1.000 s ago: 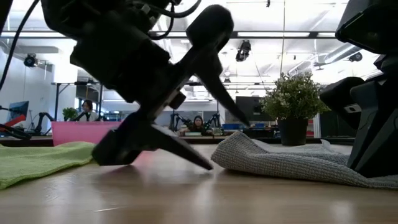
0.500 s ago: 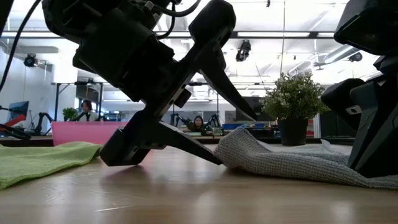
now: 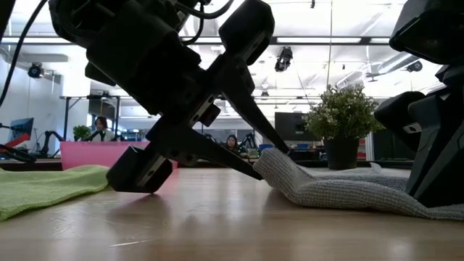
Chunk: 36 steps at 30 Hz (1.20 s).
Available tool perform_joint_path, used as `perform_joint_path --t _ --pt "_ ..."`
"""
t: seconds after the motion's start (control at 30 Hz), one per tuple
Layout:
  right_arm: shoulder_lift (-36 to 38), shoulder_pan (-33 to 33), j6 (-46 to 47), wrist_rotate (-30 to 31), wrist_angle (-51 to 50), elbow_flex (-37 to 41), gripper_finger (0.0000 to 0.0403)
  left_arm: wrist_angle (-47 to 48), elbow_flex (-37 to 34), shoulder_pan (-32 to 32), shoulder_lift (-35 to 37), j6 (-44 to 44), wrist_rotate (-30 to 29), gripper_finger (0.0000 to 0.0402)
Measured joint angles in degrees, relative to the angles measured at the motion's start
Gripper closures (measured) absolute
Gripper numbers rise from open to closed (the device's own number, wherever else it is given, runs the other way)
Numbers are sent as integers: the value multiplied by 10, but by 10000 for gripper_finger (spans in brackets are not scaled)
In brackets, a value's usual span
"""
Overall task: Roll microfiber towels into tight, uniform cylinder then place into a basket
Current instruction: Roll the blue microfiber cloth
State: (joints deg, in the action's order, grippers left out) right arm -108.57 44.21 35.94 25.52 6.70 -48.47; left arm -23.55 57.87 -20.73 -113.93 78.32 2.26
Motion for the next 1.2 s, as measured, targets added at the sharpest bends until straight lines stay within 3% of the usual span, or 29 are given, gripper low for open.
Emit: perform_joint_path --t 0.43,0.77,0.97,1.2 --pt "1 0 0 0 0 0 376 2 0 -5 0 -80 2 305" --pt "1 0 0 8 0 0 376 10 -1 -18 0 -202 -31 396" --pt "1 0 0 11 0 0 376 27 7 -18 -2 -291 -71 400" --pt "17 0 -2 12 -14 2 372 65 25 -18 1 -388 -76 401"
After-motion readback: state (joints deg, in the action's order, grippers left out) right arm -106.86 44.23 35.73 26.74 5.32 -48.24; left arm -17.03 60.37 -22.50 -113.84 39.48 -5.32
